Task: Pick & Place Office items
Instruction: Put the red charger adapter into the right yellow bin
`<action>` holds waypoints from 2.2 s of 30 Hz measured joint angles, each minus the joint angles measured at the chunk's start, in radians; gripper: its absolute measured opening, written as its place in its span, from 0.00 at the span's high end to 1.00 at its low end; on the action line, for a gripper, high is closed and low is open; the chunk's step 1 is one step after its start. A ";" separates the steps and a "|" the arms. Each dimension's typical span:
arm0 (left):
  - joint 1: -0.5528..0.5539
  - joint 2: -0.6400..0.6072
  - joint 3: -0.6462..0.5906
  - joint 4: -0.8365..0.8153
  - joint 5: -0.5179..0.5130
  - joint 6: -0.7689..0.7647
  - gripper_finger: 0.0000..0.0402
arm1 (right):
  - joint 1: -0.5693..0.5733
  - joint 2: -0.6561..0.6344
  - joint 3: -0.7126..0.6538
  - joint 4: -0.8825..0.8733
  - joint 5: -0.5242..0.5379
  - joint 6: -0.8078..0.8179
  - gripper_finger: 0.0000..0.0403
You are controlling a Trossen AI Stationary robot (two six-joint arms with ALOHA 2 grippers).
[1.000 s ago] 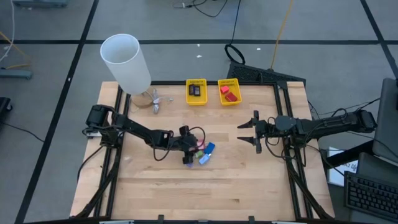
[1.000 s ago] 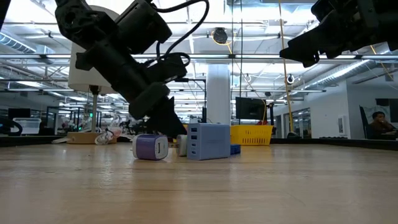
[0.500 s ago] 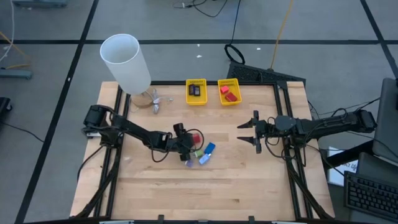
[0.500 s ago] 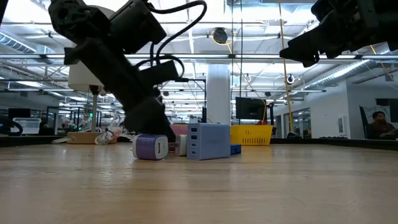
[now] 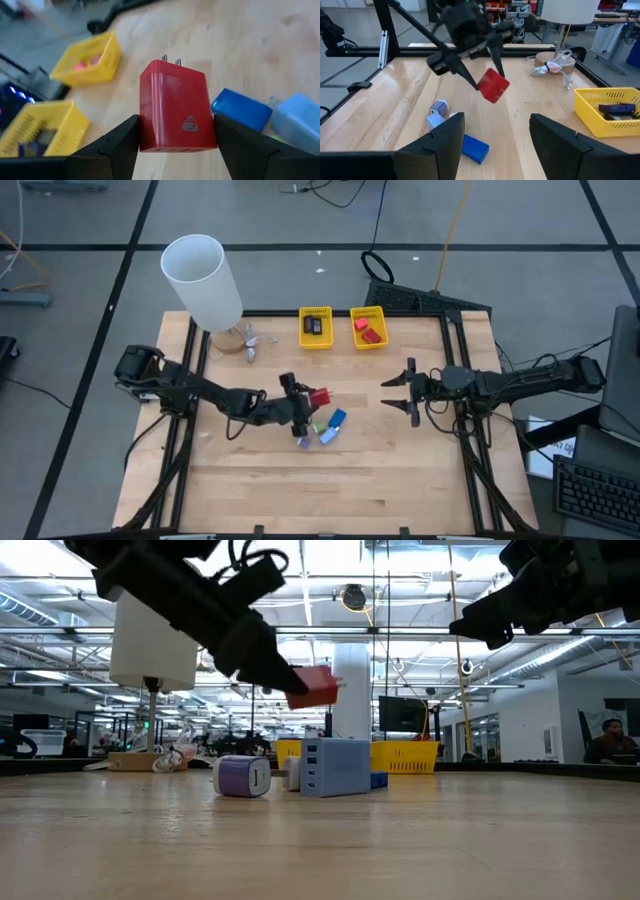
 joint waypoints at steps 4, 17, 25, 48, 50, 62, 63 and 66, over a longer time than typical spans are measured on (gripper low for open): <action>-0.016 -0.001 0.001 0.075 -0.010 0.085 0.39 | 0.000 0.048 0.000 0.044 -0.001 0.019 0.47; -0.020 -0.001 0.002 0.194 -0.092 0.231 0.39 | -0.038 0.394 0.000 0.430 0.018 0.174 0.43; -0.021 -0.001 0.002 0.220 -0.077 0.237 0.39 | -0.109 0.579 0.000 0.702 -0.048 0.328 0.26; -0.020 -0.002 0.002 0.225 -0.075 0.255 0.39 | -0.134 0.932 0.207 0.891 -0.195 0.425 0.23; -0.020 -0.002 0.002 0.221 -0.074 0.255 0.39 | -0.134 0.955 0.221 0.894 -0.195 0.442 0.23; -0.020 -0.002 0.003 0.205 -0.075 0.254 0.39 | -0.128 0.984 0.236 0.895 -0.221 0.438 0.32; -0.020 -0.002 0.003 0.202 -0.075 0.253 0.39 | -0.128 0.983 0.236 0.895 -0.221 0.437 0.34; -0.019 -0.002 0.003 0.199 -0.075 0.248 0.39 | -0.128 0.984 0.236 0.889 -0.221 0.436 0.41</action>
